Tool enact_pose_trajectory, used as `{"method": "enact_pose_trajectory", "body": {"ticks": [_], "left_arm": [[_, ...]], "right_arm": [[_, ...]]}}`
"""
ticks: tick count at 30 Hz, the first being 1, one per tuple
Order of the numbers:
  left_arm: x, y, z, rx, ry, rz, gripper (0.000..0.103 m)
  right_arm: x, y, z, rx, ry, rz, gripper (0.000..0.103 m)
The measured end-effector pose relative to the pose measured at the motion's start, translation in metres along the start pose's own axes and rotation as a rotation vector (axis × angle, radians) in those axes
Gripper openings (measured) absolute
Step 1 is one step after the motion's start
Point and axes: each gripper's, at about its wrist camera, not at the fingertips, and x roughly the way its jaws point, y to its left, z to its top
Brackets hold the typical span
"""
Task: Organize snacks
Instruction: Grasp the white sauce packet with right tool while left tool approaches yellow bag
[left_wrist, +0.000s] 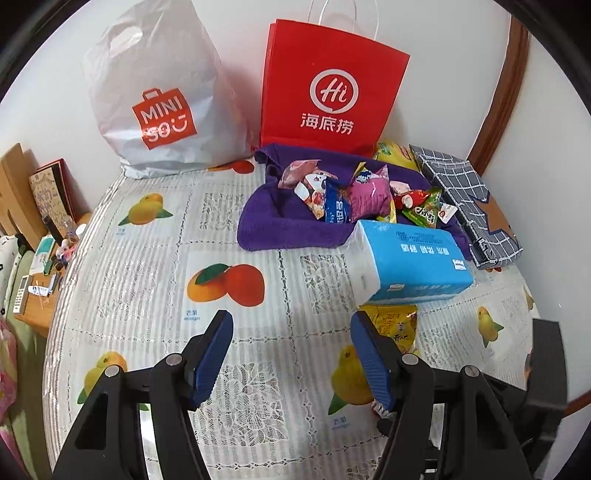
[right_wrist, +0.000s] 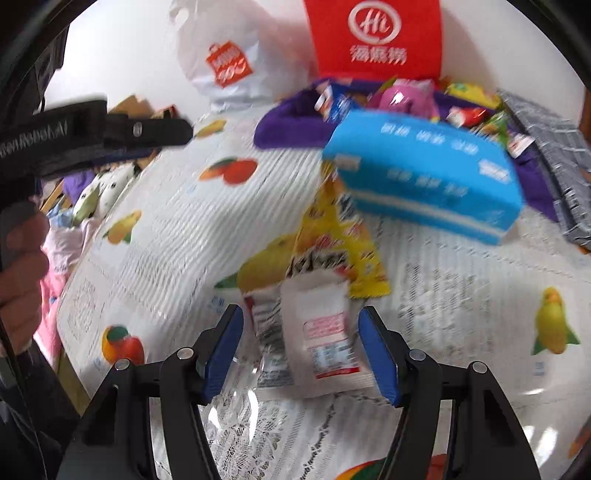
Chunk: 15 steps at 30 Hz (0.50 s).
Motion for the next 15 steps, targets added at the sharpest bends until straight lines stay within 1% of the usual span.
{"method": "enact_pose_trajectory", "body": {"ticks": [3, 6, 8, 9, 12, 14, 15], "left_arm": [[0.004, 0.001, -0.001, -0.004, 0.008, -0.004, 0.064], [0.007, 0.003, -0.002, -0.020, 0.008, -0.012, 0.064], [0.009, 0.003, -0.003, -0.023, 0.013, -0.009, 0.064], [0.010, 0.003, -0.003, -0.023, 0.016, -0.007, 0.064], [0.016, 0.001, -0.007, -0.017, 0.026, -0.008, 0.064], [0.019, -0.004, -0.009, -0.013, 0.025, -0.023, 0.064], [0.021, -0.007, -0.010, -0.009, 0.027, -0.033, 0.064]], "right_arm": [[0.003, 0.007, -0.007, -0.052, -0.029, -0.040, 0.066], [0.004, 0.018, -0.015, -0.131, -0.060, -0.129, 0.060], [0.002, 0.024, -0.021, -0.171, -0.086, -0.156, 0.056], [0.000, 0.024, -0.022, -0.172, -0.092, -0.156, 0.054], [-0.016, 0.018, -0.024, -0.148, -0.124, -0.152, 0.053], [-0.034, 0.009, -0.023, -0.126, -0.162, -0.126, 0.053], [-0.041, 0.004, -0.022, -0.116, -0.178, -0.127, 0.053]]}}
